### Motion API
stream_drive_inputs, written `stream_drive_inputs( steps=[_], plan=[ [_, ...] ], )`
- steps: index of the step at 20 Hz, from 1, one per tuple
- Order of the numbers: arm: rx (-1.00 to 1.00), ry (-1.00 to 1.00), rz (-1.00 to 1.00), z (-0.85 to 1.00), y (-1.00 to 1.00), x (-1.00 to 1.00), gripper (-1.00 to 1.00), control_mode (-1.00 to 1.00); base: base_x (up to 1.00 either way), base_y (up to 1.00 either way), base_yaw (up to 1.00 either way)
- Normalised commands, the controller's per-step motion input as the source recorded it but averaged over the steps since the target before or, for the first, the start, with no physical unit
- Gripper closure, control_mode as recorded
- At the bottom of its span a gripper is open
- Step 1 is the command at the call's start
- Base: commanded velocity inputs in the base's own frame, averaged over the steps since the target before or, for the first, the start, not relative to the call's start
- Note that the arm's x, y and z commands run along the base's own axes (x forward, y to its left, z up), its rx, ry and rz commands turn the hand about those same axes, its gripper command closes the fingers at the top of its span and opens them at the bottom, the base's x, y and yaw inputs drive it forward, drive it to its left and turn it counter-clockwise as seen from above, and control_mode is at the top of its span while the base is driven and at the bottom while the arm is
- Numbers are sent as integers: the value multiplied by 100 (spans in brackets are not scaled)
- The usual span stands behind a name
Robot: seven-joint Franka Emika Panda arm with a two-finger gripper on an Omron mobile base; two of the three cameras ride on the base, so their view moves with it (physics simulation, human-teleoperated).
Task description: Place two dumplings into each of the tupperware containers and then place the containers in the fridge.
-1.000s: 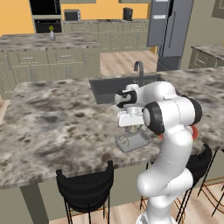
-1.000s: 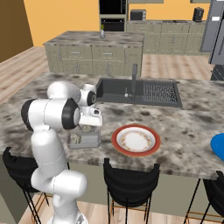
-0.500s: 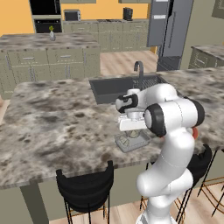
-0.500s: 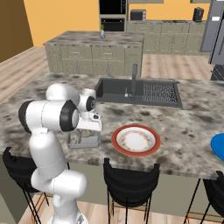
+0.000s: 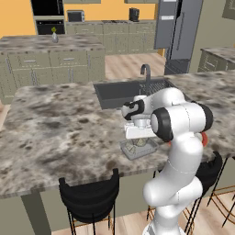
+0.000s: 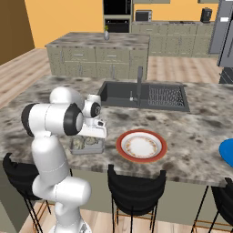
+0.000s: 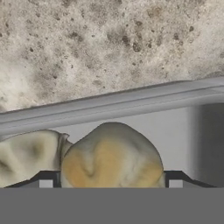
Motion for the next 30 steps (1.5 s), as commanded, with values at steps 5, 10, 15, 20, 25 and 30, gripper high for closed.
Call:
stream_drive_inputs(
  steps=[5,10,15,20,25,30],
  plan=[
    [0,1,0,0,0,0,-100,-100,0,0,0],
    [0,2,0,7,0,0,-100,-100,0,0,0],
    [0,0,0,56,-7,-17,-100,-100,0,0,0],
    [3,0,-8,2,-66,-24,-100,-100,0,0,0],
    [0,-4,-4,-29,-43,12,-100,-100,0,0,0],
    [0,-27,0,-24,-25,4,-100,-100,0,0,0]
  ],
)
